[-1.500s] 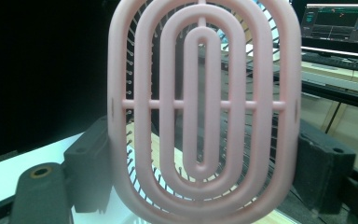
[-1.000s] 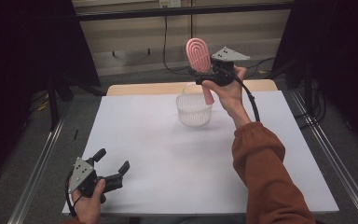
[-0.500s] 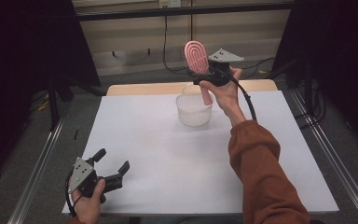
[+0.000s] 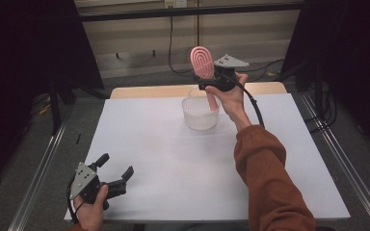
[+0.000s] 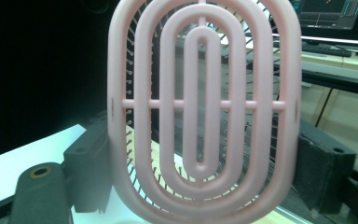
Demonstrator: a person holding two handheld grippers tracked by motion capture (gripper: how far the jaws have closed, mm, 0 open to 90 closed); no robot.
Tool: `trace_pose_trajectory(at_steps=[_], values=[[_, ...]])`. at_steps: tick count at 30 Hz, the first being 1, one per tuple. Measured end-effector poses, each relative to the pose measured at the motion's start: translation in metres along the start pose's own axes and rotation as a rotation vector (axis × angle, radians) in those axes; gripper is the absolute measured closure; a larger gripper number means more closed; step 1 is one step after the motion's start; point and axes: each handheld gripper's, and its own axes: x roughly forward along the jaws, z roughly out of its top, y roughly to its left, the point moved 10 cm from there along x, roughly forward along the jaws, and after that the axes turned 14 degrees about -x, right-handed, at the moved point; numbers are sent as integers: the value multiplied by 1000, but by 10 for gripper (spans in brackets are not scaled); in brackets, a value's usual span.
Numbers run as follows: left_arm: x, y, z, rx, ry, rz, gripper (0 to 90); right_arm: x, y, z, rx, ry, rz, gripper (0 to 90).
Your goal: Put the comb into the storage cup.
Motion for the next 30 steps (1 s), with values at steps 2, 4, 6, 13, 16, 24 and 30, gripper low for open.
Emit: trace_pose_trajectory(at_steps=[2, 4, 6, 13, 16, 24, 30], values=[[0, 0, 0, 1, 1, 0, 29, 0, 0, -3, -7, 8, -2, 191], [0, 0, 0, 2, 0, 0, 29, -1, 0, -6, -4, 9, 0, 191], [0, 0, 0, 3, 0, 1, 29, -2, 0, -9, 0, 13, 1, 190], [-1, 0, 0, 8, 2, 2, 29, -6, 1, -17, -4, 23, 3, 190], [0, -1, 0, -1, -1, 0, 29, -7, 2, -21, -8, 33, 2, 190], [-1, 0, 1, 11, 1, 4, 29, -13, 5, -23, -18, 32, -2, 190], [-1, -1, 0, 12, 3, 3, 29, -14, 9, -32, -13, 41, 2, 190]])
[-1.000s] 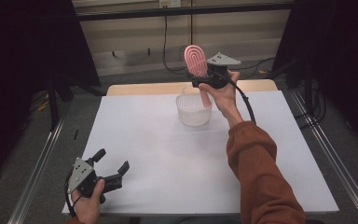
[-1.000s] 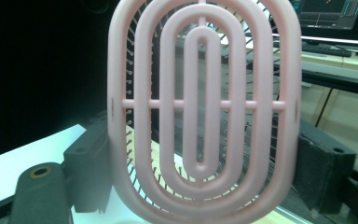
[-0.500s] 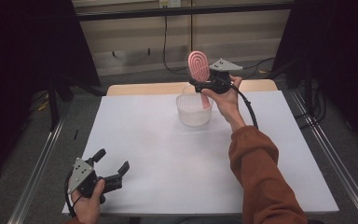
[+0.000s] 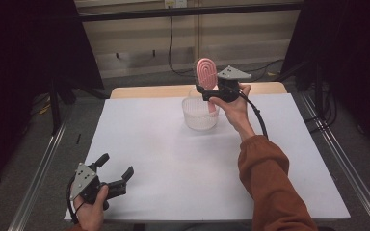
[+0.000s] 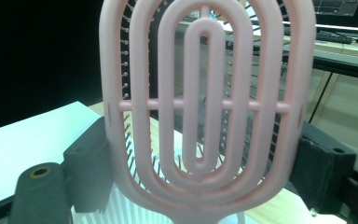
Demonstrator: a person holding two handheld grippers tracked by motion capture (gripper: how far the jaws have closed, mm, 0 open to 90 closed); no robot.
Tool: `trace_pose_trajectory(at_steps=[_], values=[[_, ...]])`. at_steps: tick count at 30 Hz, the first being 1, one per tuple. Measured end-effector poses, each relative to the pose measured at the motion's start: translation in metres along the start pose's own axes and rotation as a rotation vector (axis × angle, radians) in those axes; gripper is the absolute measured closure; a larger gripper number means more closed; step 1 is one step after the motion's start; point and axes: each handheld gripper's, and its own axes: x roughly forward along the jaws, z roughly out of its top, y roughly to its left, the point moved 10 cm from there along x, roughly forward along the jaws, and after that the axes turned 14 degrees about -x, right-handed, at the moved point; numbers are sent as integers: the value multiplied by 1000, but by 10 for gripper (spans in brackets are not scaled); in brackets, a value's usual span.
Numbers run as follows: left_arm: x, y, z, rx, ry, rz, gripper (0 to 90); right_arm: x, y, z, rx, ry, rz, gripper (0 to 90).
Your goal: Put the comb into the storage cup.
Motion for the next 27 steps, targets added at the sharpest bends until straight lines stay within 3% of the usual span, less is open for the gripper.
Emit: trace_pose_trajectory(at_steps=[27], values=[[1, -1, -1, -5, 4, -8, 29, 3, 8, -33, -18, 61, -4, 189]])
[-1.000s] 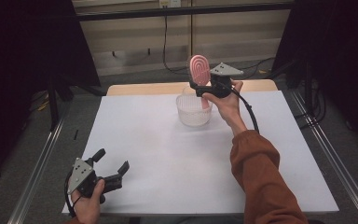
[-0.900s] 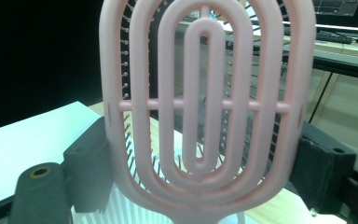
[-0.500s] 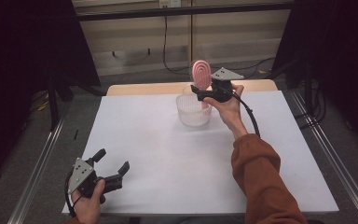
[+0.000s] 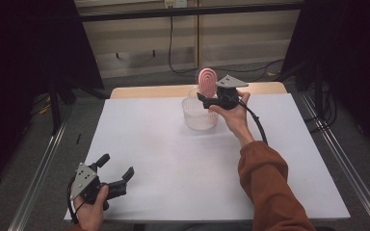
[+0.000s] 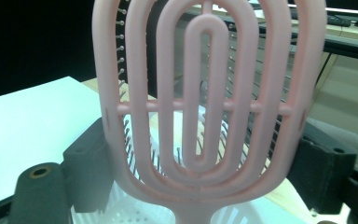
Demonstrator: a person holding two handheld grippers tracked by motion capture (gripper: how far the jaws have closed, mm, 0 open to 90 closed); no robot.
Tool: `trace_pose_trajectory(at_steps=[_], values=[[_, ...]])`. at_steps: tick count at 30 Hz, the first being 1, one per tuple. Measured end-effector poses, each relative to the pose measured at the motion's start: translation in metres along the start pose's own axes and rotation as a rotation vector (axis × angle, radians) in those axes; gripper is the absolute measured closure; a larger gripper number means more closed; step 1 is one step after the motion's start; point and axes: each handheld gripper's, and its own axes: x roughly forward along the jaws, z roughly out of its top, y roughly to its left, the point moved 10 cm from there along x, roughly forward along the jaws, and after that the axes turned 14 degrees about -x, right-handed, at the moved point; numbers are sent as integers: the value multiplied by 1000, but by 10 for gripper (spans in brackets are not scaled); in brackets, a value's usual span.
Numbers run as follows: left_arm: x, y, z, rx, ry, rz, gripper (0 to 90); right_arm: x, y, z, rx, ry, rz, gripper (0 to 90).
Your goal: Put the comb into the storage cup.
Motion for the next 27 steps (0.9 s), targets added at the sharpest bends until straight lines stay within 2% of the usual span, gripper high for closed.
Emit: trace_pose_trajectory(at_steps=[13, 21, 27], values=[[-1, 1, 0, 3, 2, 1, 29, 2, 6, -1, 3, -11, 10, 187], [-1, 1, 1, 1, -1, 1, 29, 6, 16, 5, 27, -38, 36, 170], [-1, 1, 1, -2, -2, 1, 29, 10, 23, 7, 23, -45, 66, 167]])
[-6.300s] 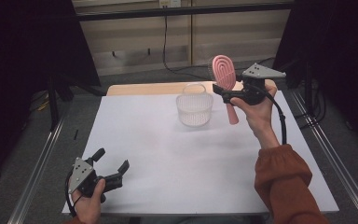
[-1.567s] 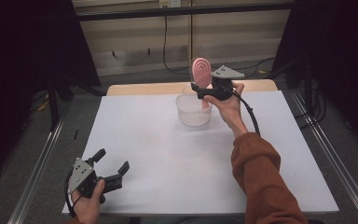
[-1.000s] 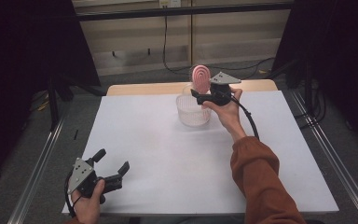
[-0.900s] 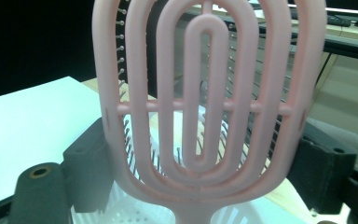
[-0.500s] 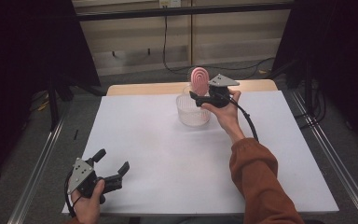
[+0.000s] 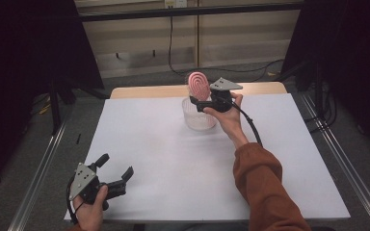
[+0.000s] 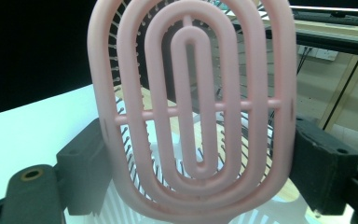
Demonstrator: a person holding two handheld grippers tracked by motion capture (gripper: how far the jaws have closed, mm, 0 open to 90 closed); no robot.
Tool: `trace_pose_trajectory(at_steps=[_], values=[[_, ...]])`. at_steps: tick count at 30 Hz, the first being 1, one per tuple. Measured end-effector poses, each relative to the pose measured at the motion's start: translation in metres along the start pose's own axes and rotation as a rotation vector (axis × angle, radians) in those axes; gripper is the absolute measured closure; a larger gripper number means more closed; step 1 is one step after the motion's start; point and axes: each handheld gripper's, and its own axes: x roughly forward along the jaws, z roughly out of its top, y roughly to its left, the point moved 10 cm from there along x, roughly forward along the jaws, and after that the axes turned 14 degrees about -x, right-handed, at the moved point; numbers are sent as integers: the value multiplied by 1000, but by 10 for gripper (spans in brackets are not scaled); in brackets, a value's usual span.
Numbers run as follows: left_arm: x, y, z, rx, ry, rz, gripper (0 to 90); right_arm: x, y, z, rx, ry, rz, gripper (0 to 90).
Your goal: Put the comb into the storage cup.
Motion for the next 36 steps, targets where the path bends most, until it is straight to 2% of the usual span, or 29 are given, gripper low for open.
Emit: trace_pose_trajectory(at_steps=[18, 36], values=[[0, 0, 0, 2, -1, 1, 29, 9, 18, 4, 2, -16, 25, 137], [1, 0, 0, -5, 3, -4, 28, 24, 33, 1, 8, 33, 74, 120]])
